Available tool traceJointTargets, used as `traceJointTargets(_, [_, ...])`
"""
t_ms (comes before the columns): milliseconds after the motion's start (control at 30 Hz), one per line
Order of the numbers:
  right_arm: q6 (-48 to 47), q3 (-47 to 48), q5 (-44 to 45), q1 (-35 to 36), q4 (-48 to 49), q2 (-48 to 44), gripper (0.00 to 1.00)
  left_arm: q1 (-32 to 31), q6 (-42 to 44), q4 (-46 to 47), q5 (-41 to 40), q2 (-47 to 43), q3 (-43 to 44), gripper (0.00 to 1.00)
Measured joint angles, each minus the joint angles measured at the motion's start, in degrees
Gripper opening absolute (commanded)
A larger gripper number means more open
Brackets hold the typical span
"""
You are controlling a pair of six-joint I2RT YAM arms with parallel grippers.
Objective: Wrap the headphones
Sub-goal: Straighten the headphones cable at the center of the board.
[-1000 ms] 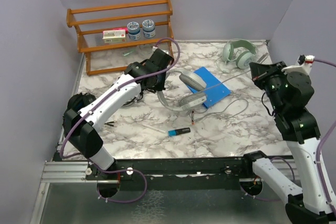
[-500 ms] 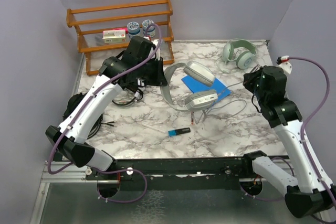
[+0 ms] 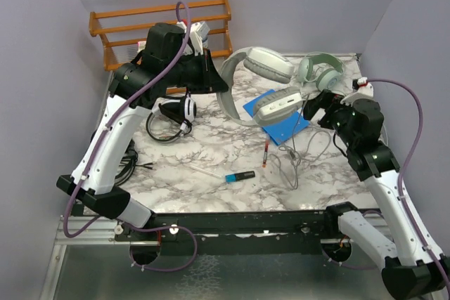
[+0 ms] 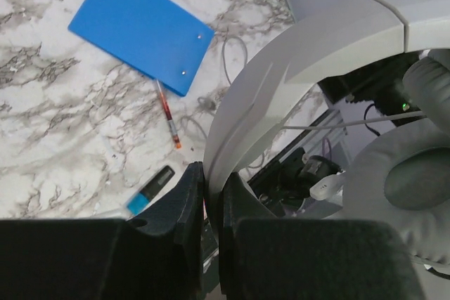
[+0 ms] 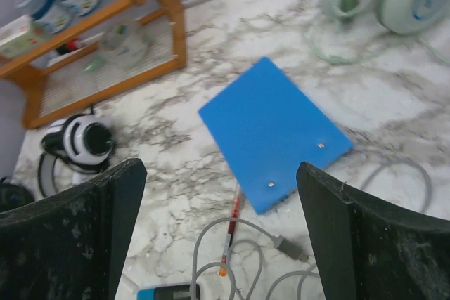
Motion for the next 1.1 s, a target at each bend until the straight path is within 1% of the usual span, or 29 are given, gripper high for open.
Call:
traceJointTargets(67, [-3.26,-0.09,-6.16,0.0,2.69,-2.01,1.0,0.07,-1.36,0.07,0.02,1.29,3.19,0.1])
traceJointTargets(233, [-9.09,-2.99,-18.23,0.02,8.9,-8.76,0.9,0.63,-4.68,1.01,0.15,2.8,6.32,0.1])
traceJointTargets(400, [-11.5,-8.33,-24.3,0.0,15.06,-17.09,0.88,2.05,-8.33,1.2,0.72,3.89,12.81,0.1])
traceJointTargets(500, [-11.96,-9.03,-26.84,0.02,18.95,-18.99,0.88,2.93,-11.08,3.28,1.62,3.67,16.61,0.11])
traceJointTargets(633, [-12.61,-9.05,-29.55,0.02,22.12,-19.19,0.88,4.72,-15.04,7.15,3.41,2.21,17.55,0.11])
traceJointTargets(733, [-13.94,-9.07,-33.14,0.02,23.93,-19.02,0.88,6.51,-17.66,10.01,5.14,1.86,17.9,0.11])
traceJointTargets(867, [-15.32,-8.68,-35.41,0.02,25.88,-17.07,0.88,7.91,-21.57,14.25,7.87,1.84,17.16,0.11])
traceJointTargets(967, [-15.63,-8.17,-36.26,0.02,27.76,-13.79,0.86,7.98,-23.41,16.48,10.1,1.84,16.15,0.11])
traceJointTargets(1033, [-15.3,-8.15,-37.62,0.02,29.51,-11.34,0.82,8.09,-23.85,17.25,11.06,1.84,15.61,0.12])
traceJointTargets(1100, [-13.9,-8.15,-39.17,0.02,31.67,-8.5,0.74,8.22,-24.22,17.79,11.82,1.79,15.06,0.11])
